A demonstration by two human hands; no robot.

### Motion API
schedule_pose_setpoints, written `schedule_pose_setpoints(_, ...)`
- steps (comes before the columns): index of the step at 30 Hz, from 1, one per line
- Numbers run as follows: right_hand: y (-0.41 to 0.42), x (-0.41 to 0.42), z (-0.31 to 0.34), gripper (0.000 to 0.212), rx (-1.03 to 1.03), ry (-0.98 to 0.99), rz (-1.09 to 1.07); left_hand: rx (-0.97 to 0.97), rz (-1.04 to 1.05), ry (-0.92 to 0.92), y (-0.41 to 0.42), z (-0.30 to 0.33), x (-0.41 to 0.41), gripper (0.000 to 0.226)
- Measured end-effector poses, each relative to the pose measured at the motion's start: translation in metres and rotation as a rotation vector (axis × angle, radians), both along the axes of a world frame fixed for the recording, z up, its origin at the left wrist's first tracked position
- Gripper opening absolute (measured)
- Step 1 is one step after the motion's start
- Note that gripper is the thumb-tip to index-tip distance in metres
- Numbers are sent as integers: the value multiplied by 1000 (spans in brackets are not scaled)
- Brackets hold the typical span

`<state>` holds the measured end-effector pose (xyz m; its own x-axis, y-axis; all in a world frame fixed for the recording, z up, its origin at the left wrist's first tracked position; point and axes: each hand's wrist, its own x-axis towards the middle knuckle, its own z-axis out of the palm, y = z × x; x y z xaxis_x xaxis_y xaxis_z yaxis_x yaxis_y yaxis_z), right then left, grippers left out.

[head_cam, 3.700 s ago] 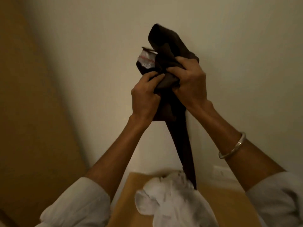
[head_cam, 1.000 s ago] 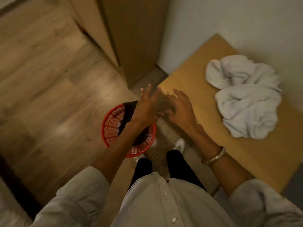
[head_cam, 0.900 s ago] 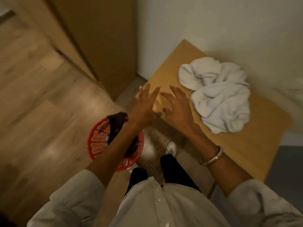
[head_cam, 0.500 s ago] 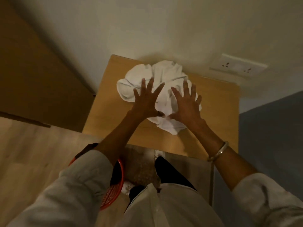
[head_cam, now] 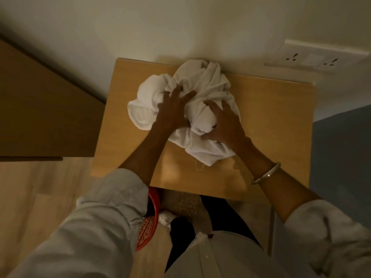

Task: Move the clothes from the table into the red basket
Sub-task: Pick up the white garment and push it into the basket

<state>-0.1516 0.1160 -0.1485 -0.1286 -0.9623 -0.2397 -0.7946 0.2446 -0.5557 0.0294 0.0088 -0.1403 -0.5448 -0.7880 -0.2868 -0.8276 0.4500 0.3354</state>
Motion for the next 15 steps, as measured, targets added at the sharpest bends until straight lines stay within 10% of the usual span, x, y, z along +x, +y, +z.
schedule_pose_setpoints(5, 20, 24, 10, 85, -88, -11, -55, -31, 183, 235, 39, 5, 17, 60)
schedule_pose_setpoints(15, 93, 151, 37, 56, -35, 1, 314, -84, 602, 392, 189, 4, 169, 57)
